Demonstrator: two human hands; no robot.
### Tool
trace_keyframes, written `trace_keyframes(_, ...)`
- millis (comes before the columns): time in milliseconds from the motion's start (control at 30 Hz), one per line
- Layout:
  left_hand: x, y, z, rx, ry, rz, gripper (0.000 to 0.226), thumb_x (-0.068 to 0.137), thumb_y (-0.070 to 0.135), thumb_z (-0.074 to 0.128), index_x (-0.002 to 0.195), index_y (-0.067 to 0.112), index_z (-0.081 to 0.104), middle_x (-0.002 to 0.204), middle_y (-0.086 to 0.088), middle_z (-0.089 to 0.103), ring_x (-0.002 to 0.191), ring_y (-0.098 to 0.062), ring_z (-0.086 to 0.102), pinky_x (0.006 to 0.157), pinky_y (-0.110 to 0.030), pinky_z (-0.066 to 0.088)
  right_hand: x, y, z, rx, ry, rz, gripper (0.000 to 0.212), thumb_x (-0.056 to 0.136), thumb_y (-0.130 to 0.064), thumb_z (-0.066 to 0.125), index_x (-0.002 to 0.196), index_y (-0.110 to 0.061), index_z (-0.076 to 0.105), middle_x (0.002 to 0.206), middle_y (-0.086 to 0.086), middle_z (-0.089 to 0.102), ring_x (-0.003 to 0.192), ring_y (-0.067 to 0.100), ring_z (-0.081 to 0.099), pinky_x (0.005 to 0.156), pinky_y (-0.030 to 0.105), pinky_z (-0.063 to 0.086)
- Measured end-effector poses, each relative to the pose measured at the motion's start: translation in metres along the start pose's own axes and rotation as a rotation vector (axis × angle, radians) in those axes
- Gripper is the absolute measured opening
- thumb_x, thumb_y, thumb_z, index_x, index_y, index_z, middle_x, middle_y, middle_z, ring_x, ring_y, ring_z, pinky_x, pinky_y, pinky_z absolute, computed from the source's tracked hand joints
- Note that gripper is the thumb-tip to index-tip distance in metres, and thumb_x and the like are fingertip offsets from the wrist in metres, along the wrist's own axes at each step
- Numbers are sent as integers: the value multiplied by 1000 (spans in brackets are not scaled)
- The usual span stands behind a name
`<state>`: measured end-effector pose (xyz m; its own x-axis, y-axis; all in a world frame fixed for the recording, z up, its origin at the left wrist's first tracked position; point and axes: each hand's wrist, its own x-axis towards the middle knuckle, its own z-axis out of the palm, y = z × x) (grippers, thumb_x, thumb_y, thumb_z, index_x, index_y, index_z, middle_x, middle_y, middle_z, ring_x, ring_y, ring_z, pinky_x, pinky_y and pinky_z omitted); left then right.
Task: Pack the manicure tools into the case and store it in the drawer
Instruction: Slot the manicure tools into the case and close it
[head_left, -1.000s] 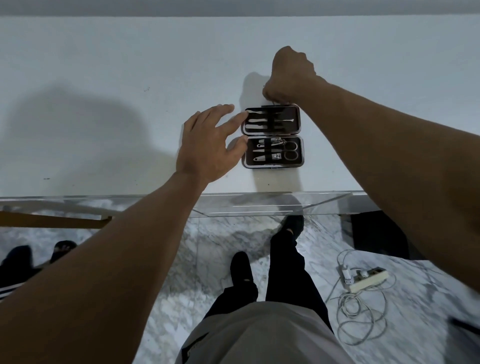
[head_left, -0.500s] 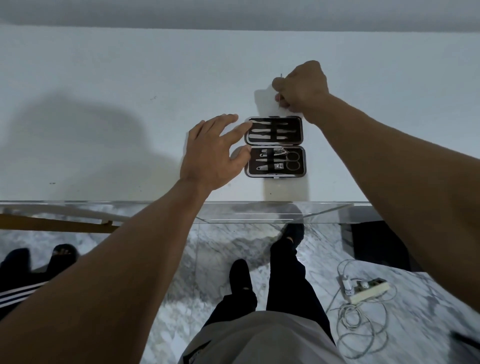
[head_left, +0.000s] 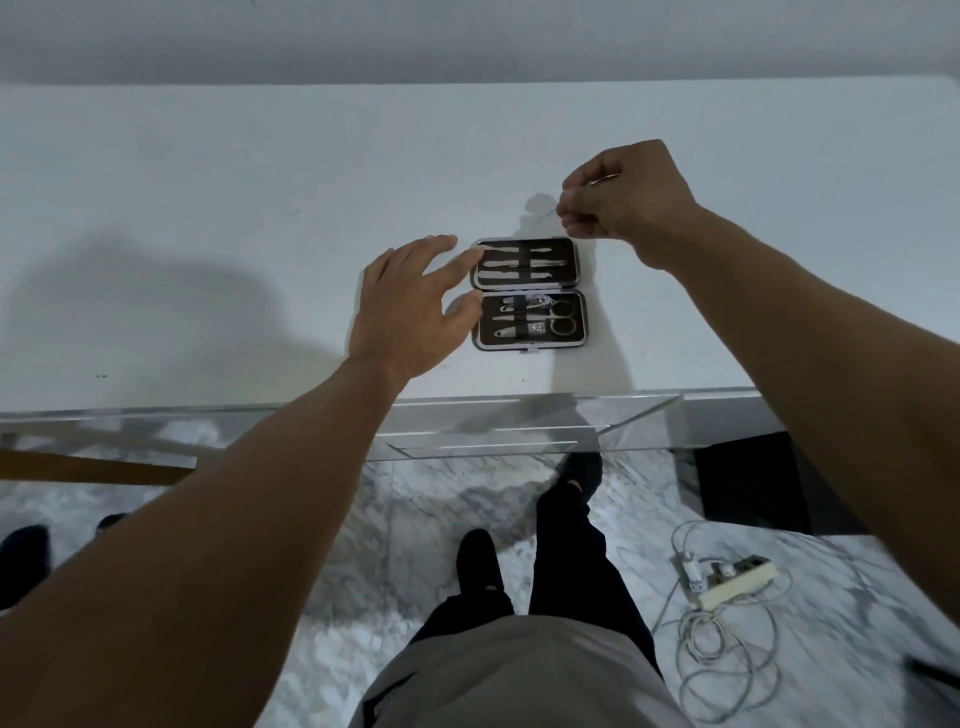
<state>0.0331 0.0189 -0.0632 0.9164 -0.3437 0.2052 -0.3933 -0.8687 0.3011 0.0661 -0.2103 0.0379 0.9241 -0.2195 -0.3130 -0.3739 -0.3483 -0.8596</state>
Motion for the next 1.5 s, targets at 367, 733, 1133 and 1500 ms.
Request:
trace_keyframes(367,2,-1,2,7,16,5,46,94,48,45,138,38,50,144,7,50,135,-15,42,112,-43,31,-14,30,3,-601,24,-268,12,83,-15,67,91,-12,75,87,8,73,90,25,67,85,35,55)
trace_keyframes(733,3,-3,4,5,19,3,46,94,49,45,138,39,51,144,7,50,135,-14,42,112,-43,31,-17,23,0,-1056,-86,-516,25,84,-1,51,99,1,70,101,25,66,95,42,59,82,42,48)
trace_keyframes(1133,2,-2,4,-8,28,-4,46,93,50,45,138,40,51,143,8,51,135,-14,42,113,-42,31,-16,23,1,-1059,-92,-497,26,77,-2,50,91,-8,71,90,19,71,85,41,62,75,41,52)
trace_keyframes(1500,2,-1,4,-6,23,-9,46,93,49,45,138,39,51,144,8,50,136,-14,42,113,-43,31,-7,25,14,-1042,-94,-559,27,77,6,49,90,-3,70,89,19,71,86,40,61,75,38,48)
